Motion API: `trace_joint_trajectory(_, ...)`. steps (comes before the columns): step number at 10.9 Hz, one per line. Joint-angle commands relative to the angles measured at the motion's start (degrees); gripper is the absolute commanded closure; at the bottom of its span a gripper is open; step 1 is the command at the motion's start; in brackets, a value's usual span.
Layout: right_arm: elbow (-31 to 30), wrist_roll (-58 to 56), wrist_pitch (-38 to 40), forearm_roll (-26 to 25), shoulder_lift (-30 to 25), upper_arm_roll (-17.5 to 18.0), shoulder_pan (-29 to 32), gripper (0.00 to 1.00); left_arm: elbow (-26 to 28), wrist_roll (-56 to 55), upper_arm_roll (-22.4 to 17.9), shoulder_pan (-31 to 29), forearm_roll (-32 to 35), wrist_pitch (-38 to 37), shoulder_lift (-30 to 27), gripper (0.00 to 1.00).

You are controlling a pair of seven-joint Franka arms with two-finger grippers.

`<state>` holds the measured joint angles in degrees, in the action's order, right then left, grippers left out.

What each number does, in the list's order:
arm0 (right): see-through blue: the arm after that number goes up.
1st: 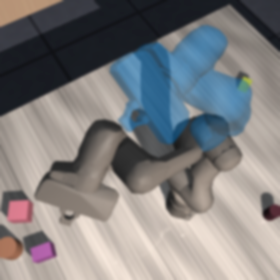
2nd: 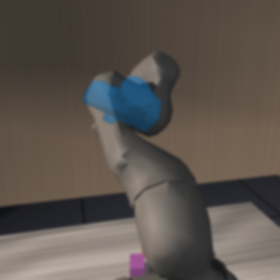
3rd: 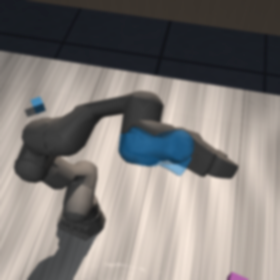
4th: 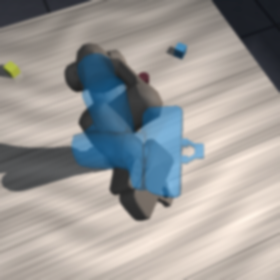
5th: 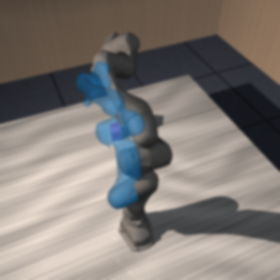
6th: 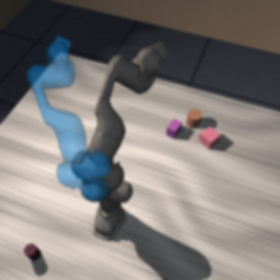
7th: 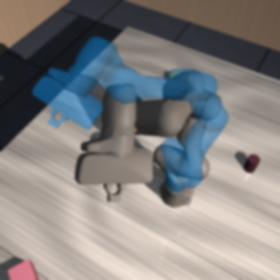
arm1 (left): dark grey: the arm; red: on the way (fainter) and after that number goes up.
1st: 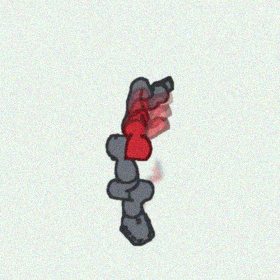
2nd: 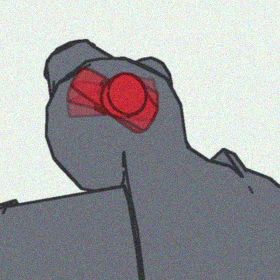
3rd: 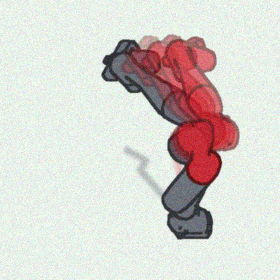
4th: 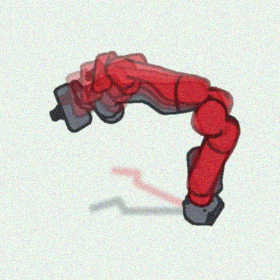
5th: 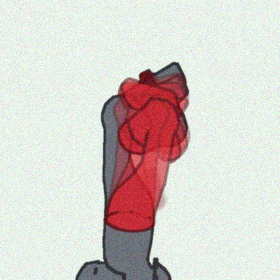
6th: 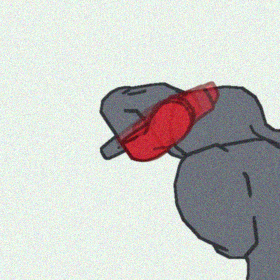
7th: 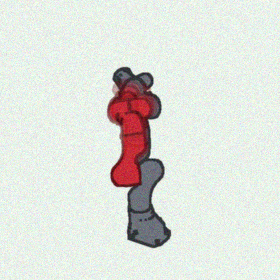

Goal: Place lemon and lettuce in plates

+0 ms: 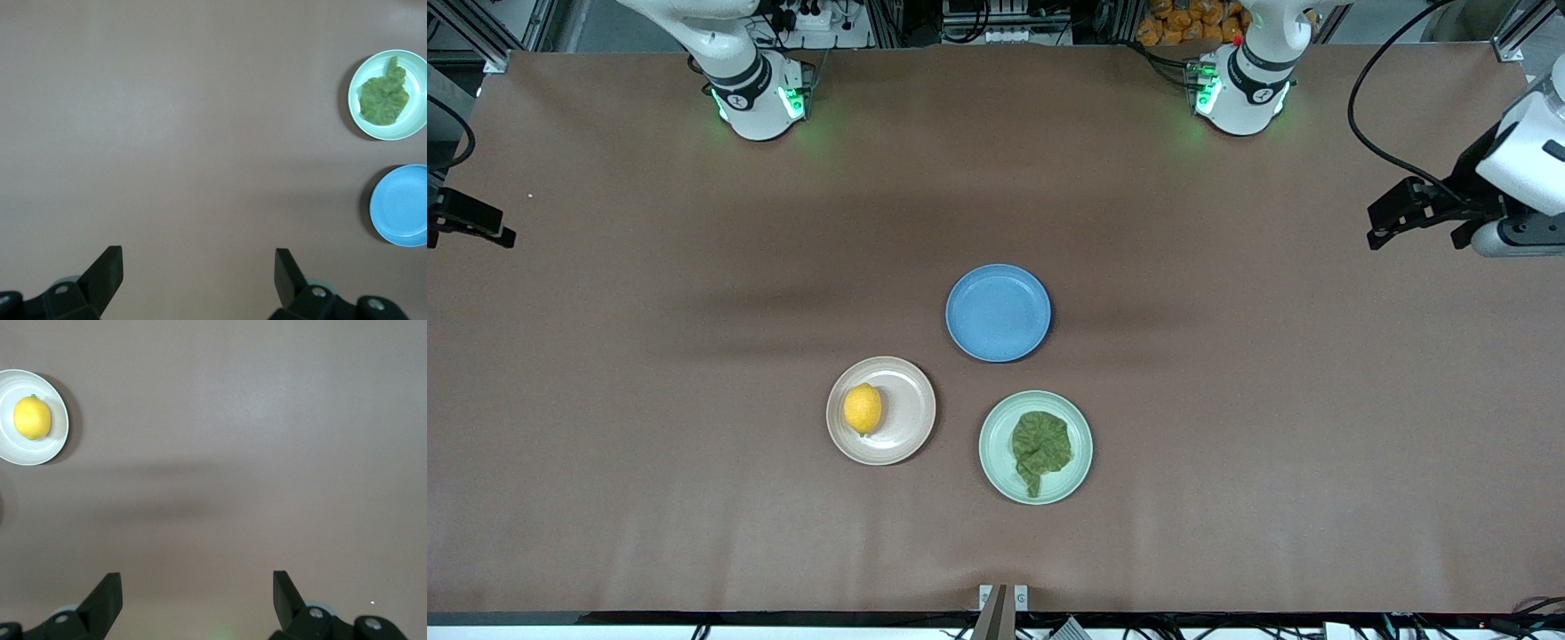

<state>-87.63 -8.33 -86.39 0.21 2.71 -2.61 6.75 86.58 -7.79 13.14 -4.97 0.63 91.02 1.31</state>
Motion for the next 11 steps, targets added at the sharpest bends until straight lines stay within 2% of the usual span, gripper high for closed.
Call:
trace_joint_trajectory(1,-0.35,2.18,0.34,-0.47,-0.33,-0.12,-1.83,0.00,-0.89,0.59,-4.86,4.78,-0.45,-2.51,-0.69,0.00)
trace_joint_trajectory(2,-0.35,2.18,0.43,-0.47,-0.33,-0.12,-1.83,0.00,-0.89,0.59,-6.27,5.58,-0.80,-2.61,-0.70,0.00)
trace_joint_trajectory(5,-0.26,2.09,0.61,-0.47,-0.25,-0.12,-1.74,0.00,-0.89,0.50,-5.59,5.58,-0.37,-2.69,-0.70,0.00)
trace_joint_trajectory(7,-0.35,2.18,0.69,-0.47,-0.25,-0.12,-1.74,0.00,-0.89,0.32,-3.66,5.50,-0.01,-2.87,-0.70,0.00)
trace_joint_trajectory(11,-0.35,2.18,0.69,-0.47,-0.25,-0.12,-1.66,0.00,-0.89,0.50,-3.91,5.15,1.21,-4.98,-0.70,0.00)
